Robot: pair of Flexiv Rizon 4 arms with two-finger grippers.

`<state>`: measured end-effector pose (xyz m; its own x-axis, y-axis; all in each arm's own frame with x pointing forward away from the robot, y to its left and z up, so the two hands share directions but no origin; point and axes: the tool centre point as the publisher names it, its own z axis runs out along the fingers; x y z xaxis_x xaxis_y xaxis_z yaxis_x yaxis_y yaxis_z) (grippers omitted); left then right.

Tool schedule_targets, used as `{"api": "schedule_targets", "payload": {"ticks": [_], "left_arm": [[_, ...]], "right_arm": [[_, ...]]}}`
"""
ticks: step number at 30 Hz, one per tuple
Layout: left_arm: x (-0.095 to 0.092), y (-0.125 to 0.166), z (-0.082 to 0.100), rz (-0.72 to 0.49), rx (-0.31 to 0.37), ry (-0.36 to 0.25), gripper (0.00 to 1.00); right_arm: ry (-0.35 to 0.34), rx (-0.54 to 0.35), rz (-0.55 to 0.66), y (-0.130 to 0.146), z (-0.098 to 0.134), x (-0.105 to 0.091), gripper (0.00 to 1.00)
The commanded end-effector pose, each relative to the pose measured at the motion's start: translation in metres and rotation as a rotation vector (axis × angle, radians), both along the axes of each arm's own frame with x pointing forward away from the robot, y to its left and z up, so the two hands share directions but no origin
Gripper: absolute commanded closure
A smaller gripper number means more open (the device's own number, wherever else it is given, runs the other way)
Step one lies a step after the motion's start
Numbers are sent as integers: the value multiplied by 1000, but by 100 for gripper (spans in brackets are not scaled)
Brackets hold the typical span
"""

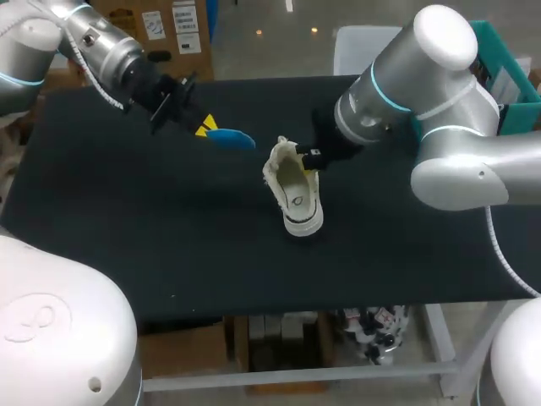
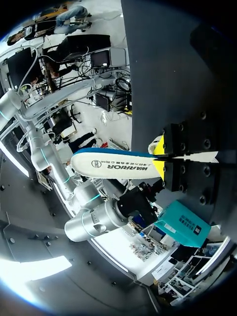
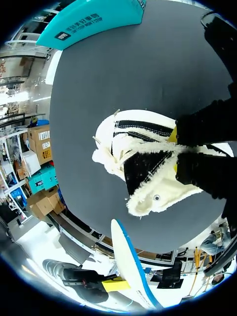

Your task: Open the shoe tongue, take the insole out of the shoe, put the insole back into the shoe, and pack the shoe into the shoebox

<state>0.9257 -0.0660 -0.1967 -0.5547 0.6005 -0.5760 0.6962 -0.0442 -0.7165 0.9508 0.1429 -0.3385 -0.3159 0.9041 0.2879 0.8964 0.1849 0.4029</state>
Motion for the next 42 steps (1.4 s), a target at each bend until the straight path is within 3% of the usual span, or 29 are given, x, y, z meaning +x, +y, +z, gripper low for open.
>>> {"api": "schedule_targets", "payload": {"ticks": [1,4,5,6,13,17,22,27,36,38,40,42], "left_arm": [[3,3,-3,-3,-2,7,100],[4,5,-4,0,-4,11,100],[3,4,-4,0,-4,11,100],[3,4,-5,-1,-5,12,100],[-8,-5,1,-19,7,-7,100],[-17,-13,5,-34,8,-27,100],[-27,-22,7,-60,-5,-38,100],[-36,-27,7,-117,-37,-12,100],[-59,-51,0,-172,-20,-93,100],[-61,-55,-3,-187,-34,-120,100],[-63,-60,-7,-208,-46,-162,100],[-66,-66,-9,-202,-32,-211,100]], "right_arm": [[-85,42,-45,2,-7,-4,100],[-88,57,-59,1,-11,-5,100],[-87,57,-58,0,-12,-6,77],[-86,59,-59,0,-12,-6,0],[-126,30,-43,-8,12,-19,0],[-152,61,-34,-21,33,-27,0],[-85,114,42,-35,54,-35,0],[-85,114,42,-35,54,-35,0],[-85,114,42,-35,54,-35,0],[7,80,-45,-35,52,-30,0],[128,113,-148,-37,55,-31,0],[306,251,-336,-49,60,-32,0]]}}
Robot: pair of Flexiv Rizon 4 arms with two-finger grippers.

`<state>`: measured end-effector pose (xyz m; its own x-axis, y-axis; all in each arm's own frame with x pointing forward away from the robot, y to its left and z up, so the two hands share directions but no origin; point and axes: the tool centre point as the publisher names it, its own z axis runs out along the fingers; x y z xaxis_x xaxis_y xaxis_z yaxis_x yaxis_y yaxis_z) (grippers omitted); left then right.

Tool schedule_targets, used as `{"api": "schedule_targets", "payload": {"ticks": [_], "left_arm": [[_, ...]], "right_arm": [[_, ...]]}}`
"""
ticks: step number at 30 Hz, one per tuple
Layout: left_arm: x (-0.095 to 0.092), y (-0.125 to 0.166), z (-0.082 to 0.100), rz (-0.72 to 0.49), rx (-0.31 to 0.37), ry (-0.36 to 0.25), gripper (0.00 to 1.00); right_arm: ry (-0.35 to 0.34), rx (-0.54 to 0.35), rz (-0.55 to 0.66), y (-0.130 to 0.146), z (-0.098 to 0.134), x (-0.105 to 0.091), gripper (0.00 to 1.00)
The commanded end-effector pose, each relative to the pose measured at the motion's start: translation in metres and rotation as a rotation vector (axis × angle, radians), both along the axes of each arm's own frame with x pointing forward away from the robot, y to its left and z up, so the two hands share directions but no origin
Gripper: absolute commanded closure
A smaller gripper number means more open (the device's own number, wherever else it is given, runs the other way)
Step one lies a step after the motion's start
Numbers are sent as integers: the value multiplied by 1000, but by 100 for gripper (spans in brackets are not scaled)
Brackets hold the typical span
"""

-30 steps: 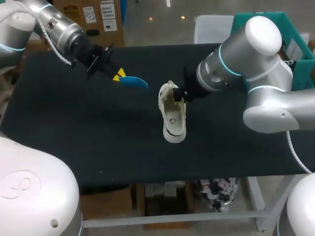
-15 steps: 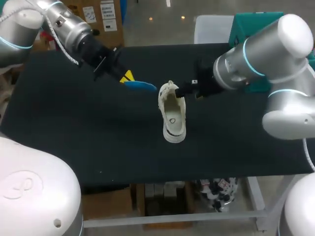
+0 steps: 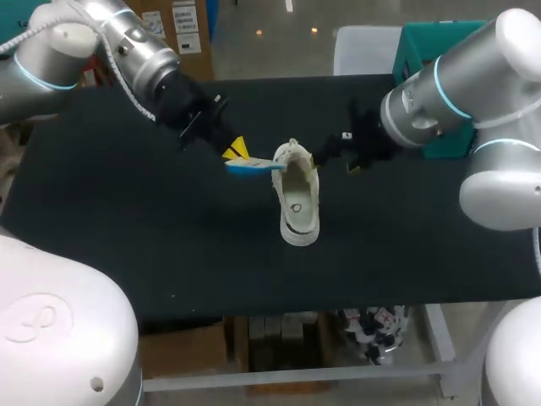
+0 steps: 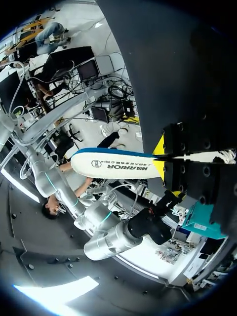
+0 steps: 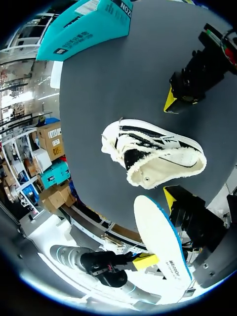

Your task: Open the shoe tongue, take the insole out of the shoe, put the insole back into the shoe, and pack the shoe into the shoebox

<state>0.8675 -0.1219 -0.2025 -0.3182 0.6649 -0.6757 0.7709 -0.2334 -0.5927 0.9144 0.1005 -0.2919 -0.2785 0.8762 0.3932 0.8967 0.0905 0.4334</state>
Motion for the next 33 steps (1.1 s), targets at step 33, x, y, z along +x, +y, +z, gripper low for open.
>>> {"api": "schedule_targets", "payload": {"ticks": [33], "left_arm": [[-23,-37,-25,-106,-63,-89,100]], "right_arm": [[775,466,-662,-23,21,-34,0]]}}
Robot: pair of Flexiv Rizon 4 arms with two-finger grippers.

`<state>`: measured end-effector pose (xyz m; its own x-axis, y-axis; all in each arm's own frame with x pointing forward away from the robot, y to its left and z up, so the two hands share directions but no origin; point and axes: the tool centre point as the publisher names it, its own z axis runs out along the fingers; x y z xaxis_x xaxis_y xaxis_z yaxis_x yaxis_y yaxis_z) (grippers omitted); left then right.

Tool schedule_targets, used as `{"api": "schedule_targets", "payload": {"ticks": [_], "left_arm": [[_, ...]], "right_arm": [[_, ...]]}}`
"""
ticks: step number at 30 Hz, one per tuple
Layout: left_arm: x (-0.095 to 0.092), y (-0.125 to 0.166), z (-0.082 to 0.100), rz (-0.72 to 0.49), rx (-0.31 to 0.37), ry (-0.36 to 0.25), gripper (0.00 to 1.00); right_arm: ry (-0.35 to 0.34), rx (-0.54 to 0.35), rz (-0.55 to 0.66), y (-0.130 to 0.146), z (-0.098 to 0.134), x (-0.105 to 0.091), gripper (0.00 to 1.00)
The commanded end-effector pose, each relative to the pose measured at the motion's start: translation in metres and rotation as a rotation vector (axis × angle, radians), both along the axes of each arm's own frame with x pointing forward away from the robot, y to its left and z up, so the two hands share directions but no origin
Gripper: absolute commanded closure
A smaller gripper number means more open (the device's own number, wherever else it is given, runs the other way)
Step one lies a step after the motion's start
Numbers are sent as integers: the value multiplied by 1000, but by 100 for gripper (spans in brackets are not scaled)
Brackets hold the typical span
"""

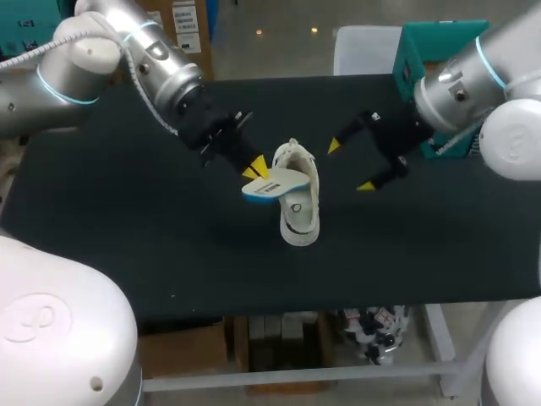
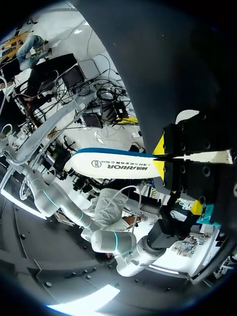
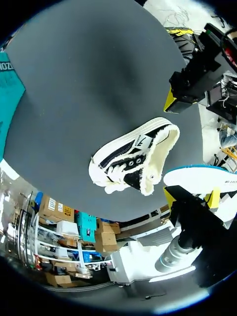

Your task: Open the shoe tongue, take the insole out of the shoe, put the insole back into the shoe, and pack the shoe into the shoebox

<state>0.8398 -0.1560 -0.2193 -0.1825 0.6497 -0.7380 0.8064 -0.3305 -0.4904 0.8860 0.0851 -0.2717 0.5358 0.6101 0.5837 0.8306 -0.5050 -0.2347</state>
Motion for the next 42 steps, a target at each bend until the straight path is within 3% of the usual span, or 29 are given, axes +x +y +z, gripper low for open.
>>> {"api": "schedule_targets", "payload": {"ticks": [1,9,16,22,24,27,30,33,37,38,42], "left_arm": [[6,-3,-10,-20,-9,22,100],[12,-3,-25,-11,-16,86,100],[10,0,-27,-8,-26,96,100],[10,1,-31,2,-24,92,100],[10,1,-33,2,-25,94,100],[9,0,-34,-1,-31,93,100],[8,-2,-36,-4,-35,86,100],[8,-2,-39,-6,-43,92,100],[8,-3,-42,-4,-48,98,100],[8,-3,-42,-3,-49,100,100],[9,-1,-44,5,-61,103,100]], "right_arm": [[117,132,-84,-8,1,-5,0],[117,132,-84,-8,1,-5,0],[117,132,-84,-8,1,-5,0],[302,207,-308,0,-7,-11,0],[322,196,-343,4,-11,-16,0],[346,248,-383,11,-17,-21,0],[330,285,-405,14,-23,-24,0],[267,340,-373,19,-24,-26,0],[265,404,-367,26,-29,-24,0],[265,403,-368,28,-29,-23,9],[289,426,-333,42,-31,-20,19]]}}
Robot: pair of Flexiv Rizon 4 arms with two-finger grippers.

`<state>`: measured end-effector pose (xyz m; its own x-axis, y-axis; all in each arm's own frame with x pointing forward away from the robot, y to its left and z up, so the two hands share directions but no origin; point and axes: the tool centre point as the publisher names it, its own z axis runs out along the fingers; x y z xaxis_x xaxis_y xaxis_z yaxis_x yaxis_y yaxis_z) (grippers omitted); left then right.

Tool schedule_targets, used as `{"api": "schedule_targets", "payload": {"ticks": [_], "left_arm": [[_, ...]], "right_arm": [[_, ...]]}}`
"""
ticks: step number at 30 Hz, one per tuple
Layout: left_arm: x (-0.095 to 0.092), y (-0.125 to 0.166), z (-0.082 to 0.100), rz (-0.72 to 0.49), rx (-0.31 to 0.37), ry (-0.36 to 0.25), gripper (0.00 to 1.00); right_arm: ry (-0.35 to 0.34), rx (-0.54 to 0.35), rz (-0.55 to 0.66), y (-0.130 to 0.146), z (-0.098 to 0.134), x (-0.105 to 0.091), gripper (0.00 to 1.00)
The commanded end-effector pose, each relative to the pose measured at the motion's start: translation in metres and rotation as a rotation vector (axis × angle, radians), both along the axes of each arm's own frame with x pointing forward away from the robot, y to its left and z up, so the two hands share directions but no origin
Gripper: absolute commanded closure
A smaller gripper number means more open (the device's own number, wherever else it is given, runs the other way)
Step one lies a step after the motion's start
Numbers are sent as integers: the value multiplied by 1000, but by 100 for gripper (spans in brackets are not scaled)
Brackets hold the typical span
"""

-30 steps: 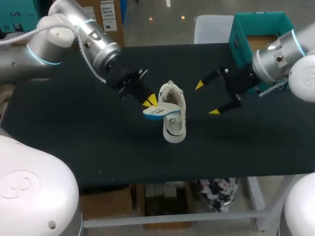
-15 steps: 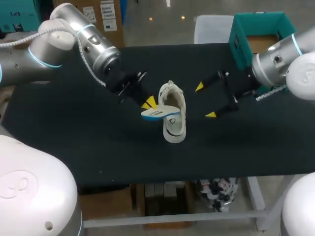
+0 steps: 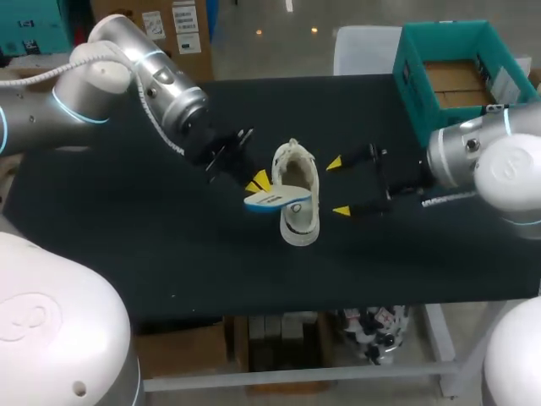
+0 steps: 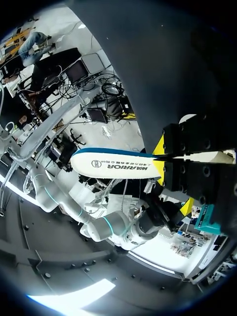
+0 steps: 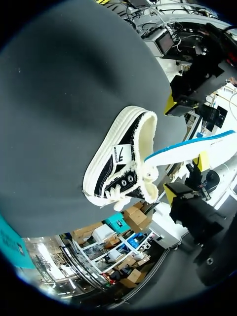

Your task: Open the shoe tongue, take the insole out of the shoe, put the insole back into the shoe, and pack the shoe into the shoebox

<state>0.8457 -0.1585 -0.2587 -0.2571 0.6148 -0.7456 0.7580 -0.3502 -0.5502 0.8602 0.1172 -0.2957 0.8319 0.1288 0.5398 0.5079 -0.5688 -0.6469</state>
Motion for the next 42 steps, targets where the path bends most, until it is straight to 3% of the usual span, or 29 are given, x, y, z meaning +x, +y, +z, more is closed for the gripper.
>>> {"api": "schedule_targets", "payload": {"ticks": [1,3,7,14,16,36,39,41,42], "left_arm": [[3,2,-5,1,-18,7,100],[3,2,-6,3,-22,6,100],[4,3,-9,6,-27,8,100],[8,2,-12,10,-34,11,100],[9,1,-12,10,-35,13,100],[18,-2,-15,36,-48,26,100],[19,-2,-15,36,-49,28,100],[19,-2,-15,37,-53,30,100],[20,-2,-15,38,-54,30,100]], "right_arm": [[4,33,24,14,-8,6,24],[4,56,34,19,-11,7,36],[6,79,62,29,-18,8,34],[10,135,88,35,-22,11,42],[3,138,86,36,-21,12,52],[-29,207,130,54,-23,13,67],[-31,206,133,56,-23,13,76],[-33,207,136,57,-23,13,90],[-33,208,136,57,-23,13,90]]}}
